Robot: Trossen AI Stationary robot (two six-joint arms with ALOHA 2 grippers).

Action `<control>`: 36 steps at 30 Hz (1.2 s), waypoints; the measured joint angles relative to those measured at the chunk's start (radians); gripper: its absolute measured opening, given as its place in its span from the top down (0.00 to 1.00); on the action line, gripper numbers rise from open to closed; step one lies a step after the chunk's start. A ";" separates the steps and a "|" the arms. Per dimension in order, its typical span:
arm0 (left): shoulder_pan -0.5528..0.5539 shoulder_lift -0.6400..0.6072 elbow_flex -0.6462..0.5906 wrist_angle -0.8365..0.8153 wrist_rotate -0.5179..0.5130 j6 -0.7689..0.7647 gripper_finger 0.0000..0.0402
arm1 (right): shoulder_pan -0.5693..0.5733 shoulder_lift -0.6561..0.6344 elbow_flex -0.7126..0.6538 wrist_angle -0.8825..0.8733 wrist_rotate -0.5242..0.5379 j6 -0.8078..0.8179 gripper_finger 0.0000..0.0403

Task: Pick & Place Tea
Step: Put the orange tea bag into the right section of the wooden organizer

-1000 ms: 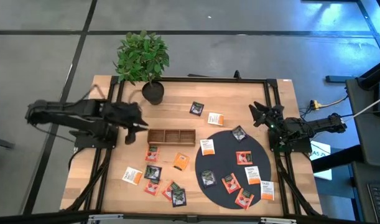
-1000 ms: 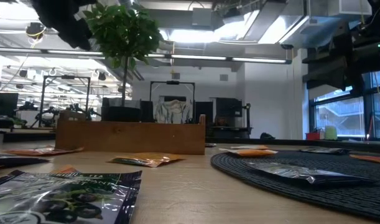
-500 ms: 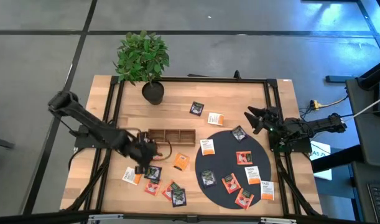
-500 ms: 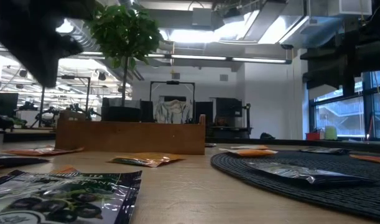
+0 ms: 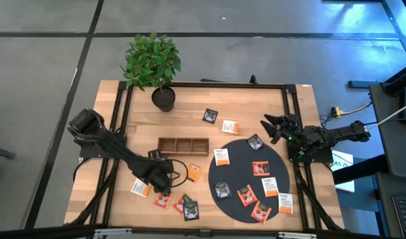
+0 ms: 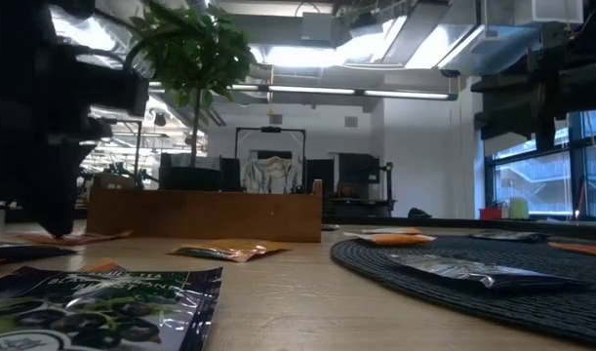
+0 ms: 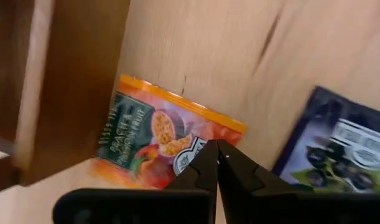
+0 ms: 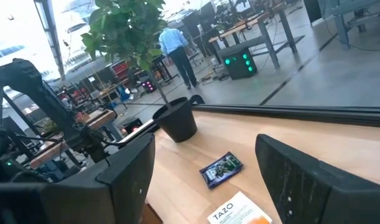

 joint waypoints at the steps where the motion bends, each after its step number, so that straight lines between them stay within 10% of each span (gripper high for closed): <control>1: 0.002 0.005 0.002 0.000 0.001 -0.017 0.99 | 0.000 0.000 0.000 0.000 -0.004 0.000 0.31; 23: -0.072 0.011 -0.001 0.248 0.119 -0.031 0.99 | 0.000 0.048 0.042 0.117 -0.317 -0.022 0.35; 36: -0.080 -0.163 -0.002 0.309 -0.020 -0.018 0.99 | 0.001 0.530 0.431 0.111 -0.444 -0.220 0.42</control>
